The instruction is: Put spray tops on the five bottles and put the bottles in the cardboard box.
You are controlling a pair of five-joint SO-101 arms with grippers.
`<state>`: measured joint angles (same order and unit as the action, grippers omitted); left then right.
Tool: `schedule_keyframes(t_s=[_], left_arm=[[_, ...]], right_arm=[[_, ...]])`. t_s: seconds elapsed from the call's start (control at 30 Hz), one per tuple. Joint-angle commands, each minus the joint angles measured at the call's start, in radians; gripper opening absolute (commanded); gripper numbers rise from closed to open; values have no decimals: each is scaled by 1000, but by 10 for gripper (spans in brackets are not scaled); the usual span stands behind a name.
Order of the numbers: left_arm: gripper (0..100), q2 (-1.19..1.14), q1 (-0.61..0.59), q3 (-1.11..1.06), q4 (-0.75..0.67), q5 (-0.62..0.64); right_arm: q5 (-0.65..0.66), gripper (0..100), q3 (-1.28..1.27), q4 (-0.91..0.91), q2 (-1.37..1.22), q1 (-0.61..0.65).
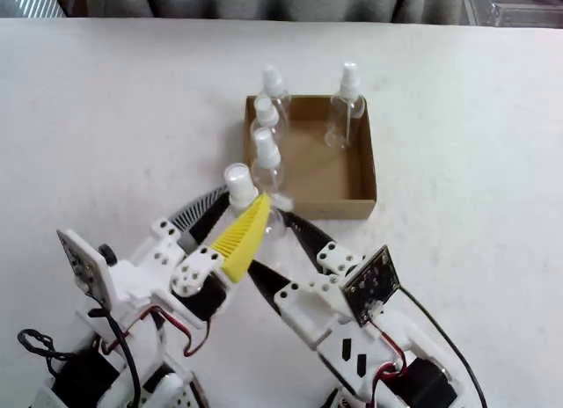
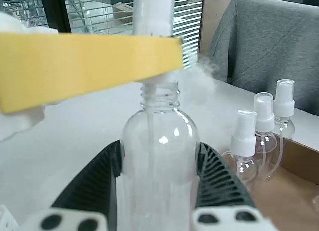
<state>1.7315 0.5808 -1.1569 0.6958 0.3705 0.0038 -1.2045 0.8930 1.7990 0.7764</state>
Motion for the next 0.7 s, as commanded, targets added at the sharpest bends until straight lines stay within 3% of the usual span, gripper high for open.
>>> schedule_keyframes(t_s=[0.0,0.17,0.27,0.47,0.67], left_arm=[[117,-5,45,5,9,-3],[340,-7,50,5,55,-3],[424,-7,50,11,61,-3],[406,-5,50,26,66,-3],[410,-5,50,155,204,-3]], right_arm=[[8,16,14,-5,5,-33],[8,16,14,-5,5,-33],[8,16,14,-5,5,-33],[8,16,14,-5,5,-38],[8,16,14,-7,5,-65]])
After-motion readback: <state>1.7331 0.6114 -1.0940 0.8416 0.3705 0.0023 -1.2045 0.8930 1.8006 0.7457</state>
